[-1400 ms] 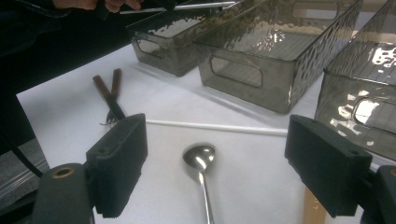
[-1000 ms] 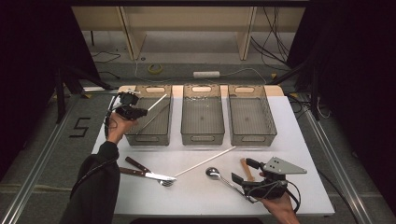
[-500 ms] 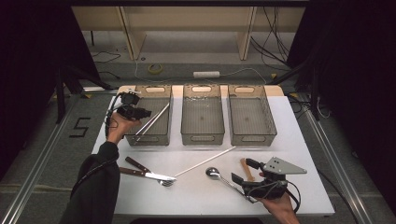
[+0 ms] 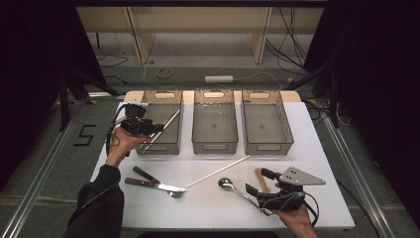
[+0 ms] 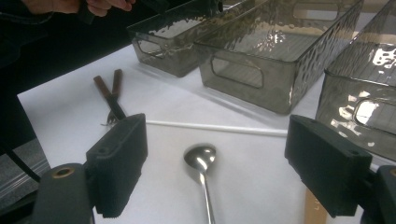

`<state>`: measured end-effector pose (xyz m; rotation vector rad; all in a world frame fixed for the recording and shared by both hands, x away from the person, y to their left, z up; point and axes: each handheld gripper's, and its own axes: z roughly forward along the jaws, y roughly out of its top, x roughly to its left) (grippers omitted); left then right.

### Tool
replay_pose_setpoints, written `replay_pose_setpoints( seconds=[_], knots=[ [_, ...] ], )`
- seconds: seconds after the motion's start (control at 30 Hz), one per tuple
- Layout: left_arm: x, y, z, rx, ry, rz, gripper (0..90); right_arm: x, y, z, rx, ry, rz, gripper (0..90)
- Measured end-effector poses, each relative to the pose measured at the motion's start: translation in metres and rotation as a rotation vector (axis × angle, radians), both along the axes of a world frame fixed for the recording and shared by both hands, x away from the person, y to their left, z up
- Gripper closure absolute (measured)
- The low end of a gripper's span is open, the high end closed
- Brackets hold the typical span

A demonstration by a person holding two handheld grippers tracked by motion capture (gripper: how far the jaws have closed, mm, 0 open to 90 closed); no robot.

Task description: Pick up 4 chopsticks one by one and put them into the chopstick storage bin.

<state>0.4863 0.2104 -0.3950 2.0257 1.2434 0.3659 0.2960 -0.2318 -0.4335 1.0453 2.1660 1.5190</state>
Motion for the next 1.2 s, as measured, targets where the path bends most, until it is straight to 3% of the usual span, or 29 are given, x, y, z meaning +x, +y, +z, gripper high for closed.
replay_pose_setpoints(
  seconds=[0.1,0.27,0.43,1.03,1.2],
  knots=[
    [-0.011,-0.006,0.007,-0.036,-0.008,-0.023,36.4,-0.001,0.001,0.001,-0.004,-0.005,0.003,22.3],
    [-0.024,-0.022,0.01,-0.004,-0.005,-0.083,32.3,-0.001,0.001,0.0,-0.006,-0.002,0.001,22.3],
    [-0.032,-0.034,0.011,0.012,0.024,-0.138,30.3,-0.001,0.0,0.0,-0.006,-0.001,0.003,22.2],
    [-0.048,-0.079,0.003,0.076,0.067,-0.263,27.8,0.0,0.0,0.0,-0.006,0.0,0.004,22.2],
    [-0.053,-0.096,0.0,0.099,0.081,-0.318,26.1,-0.001,0.0,0.001,-0.006,-0.001,0.004,22.2]
  ],
)
